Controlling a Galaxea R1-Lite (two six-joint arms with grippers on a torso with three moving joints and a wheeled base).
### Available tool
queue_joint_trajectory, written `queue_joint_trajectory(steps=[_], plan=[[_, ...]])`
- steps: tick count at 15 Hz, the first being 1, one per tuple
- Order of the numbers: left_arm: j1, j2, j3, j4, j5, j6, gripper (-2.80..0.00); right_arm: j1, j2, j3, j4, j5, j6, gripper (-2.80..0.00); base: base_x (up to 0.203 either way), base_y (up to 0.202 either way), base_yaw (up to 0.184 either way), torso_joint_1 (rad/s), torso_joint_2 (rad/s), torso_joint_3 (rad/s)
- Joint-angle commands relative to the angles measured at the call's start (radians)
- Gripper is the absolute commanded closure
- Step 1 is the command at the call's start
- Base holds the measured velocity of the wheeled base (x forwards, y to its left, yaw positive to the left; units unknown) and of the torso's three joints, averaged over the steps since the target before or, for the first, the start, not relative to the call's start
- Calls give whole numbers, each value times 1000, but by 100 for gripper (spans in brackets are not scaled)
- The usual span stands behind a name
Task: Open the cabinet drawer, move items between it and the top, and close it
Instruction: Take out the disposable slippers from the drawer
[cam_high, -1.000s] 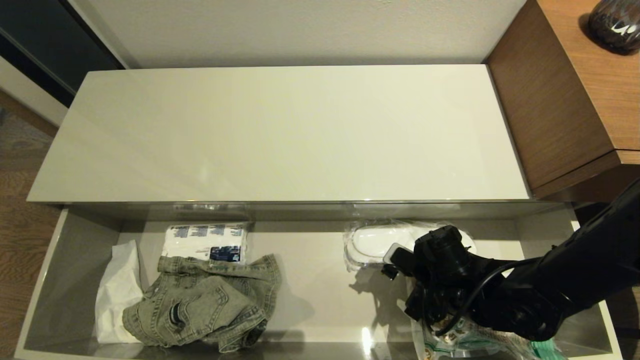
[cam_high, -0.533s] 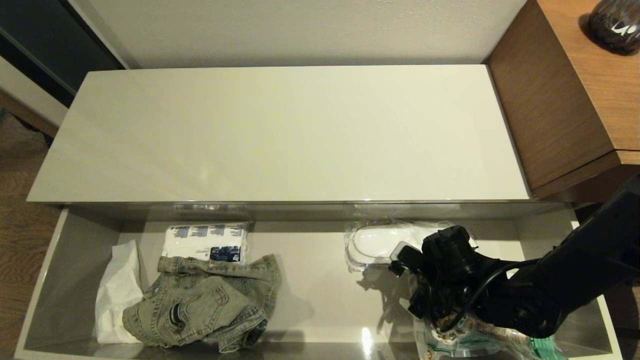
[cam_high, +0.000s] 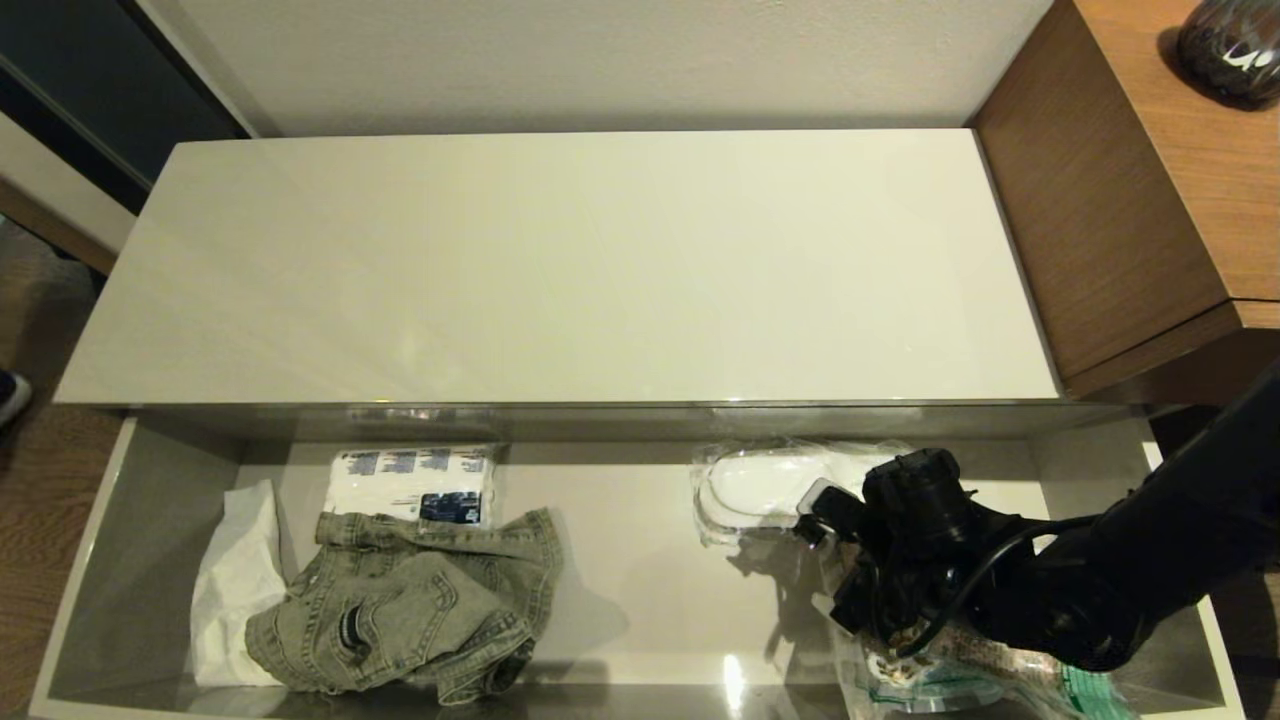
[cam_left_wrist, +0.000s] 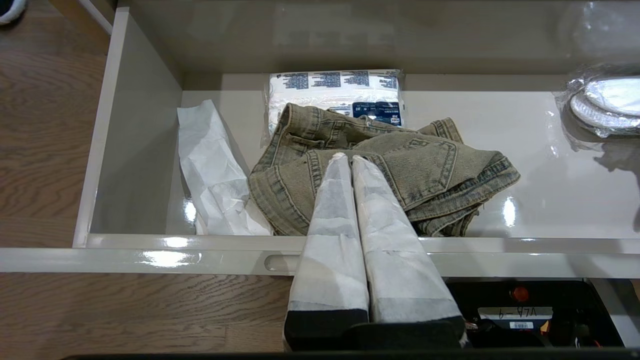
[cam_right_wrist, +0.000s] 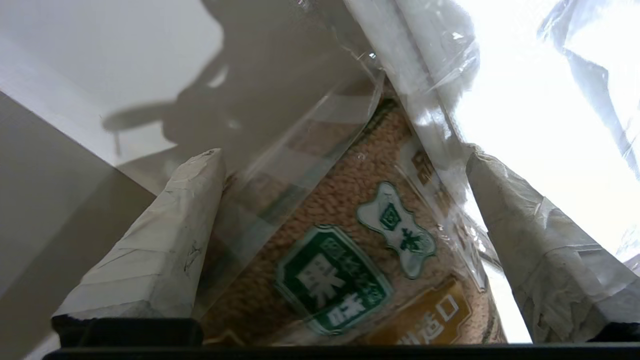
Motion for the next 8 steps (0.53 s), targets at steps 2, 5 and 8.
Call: queue_joint_trajectory(steps=[2, 5, 8], plan=[[0, -1, 2, -1, 1, -1, 0, -45, -5, 0, -4, 22, -5, -280, 0, 0, 0, 0, 0, 0], [0, -1, 2, -1, 1, -1, 0, -64, -14, 2, -4, 33, -7, -280, 0, 0, 0, 0, 0, 0], [0, -1, 2, -1, 1, -1, 0, -82, -23, 4, -10, 35, -6, -280, 0, 0, 0, 0, 0, 0]])
